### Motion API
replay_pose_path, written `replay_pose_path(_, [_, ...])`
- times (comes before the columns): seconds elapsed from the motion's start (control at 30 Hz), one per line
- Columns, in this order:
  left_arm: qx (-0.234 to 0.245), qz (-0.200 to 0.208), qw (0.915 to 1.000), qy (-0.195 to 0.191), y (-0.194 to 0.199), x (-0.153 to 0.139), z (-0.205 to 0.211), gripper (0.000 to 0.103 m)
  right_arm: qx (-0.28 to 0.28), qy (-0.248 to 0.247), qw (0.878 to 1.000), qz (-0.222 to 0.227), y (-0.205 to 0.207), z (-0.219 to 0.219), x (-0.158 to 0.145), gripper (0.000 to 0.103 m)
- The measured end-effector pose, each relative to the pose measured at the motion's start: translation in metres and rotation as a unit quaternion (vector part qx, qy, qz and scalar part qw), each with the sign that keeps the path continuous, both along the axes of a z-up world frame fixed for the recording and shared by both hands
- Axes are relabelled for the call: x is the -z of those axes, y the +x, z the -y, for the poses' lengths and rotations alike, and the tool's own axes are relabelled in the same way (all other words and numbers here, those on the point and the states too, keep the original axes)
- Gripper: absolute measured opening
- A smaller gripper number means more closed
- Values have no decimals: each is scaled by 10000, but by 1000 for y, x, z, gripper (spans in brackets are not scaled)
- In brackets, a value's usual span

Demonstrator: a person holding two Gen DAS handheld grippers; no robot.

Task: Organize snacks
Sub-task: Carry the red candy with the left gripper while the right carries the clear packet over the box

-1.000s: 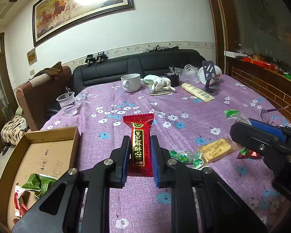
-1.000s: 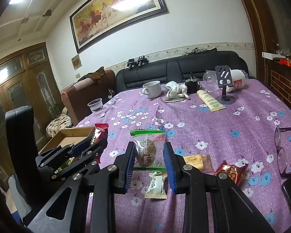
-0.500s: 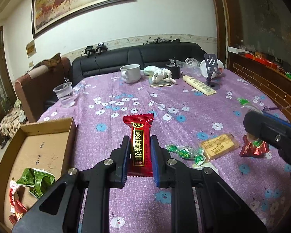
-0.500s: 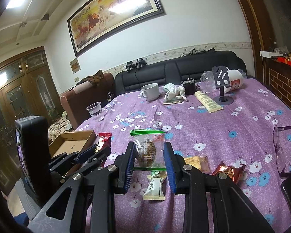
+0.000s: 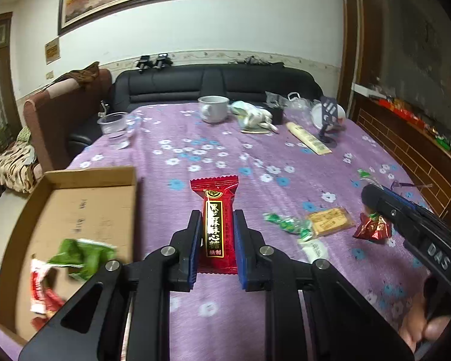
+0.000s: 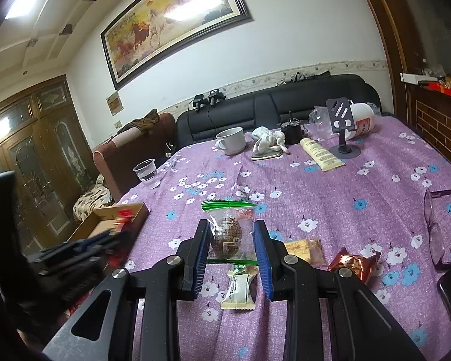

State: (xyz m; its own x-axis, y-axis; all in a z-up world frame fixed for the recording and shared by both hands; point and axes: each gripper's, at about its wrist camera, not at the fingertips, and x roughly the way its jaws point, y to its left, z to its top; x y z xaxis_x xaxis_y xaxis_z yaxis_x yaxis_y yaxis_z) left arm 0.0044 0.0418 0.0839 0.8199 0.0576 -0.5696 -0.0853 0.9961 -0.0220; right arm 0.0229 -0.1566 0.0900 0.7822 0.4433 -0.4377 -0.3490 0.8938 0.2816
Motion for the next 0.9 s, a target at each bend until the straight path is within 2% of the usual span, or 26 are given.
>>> replay_pose_path(0.23, [-572,69,9982,-178,-30,-5,-66,18,-140,-69,9999,-28,-5,-15,-6,30])
replay_pose_path(0.43, [-1188,50,9925,-269,-52,6,-123,18,-752,-108,9971,-104,-24,-55,-17,30])
replay_pose_path(0.6, [-1646,-97,9853,-451,-62,23,-168,18,-1434,-72,9892,-289,-38,-104,-21,30])
replay_pose_path(0.73, [-1761,-256,9827,-503,-66,36,-184,18,-1861,8,9813,-494,-45,-143,-15,30])
replay_pose_path(0.9, [-1589,-398,9850,-539,-64,48,-188,18,-2243,31,9704,-894,-52,-199,5,30])
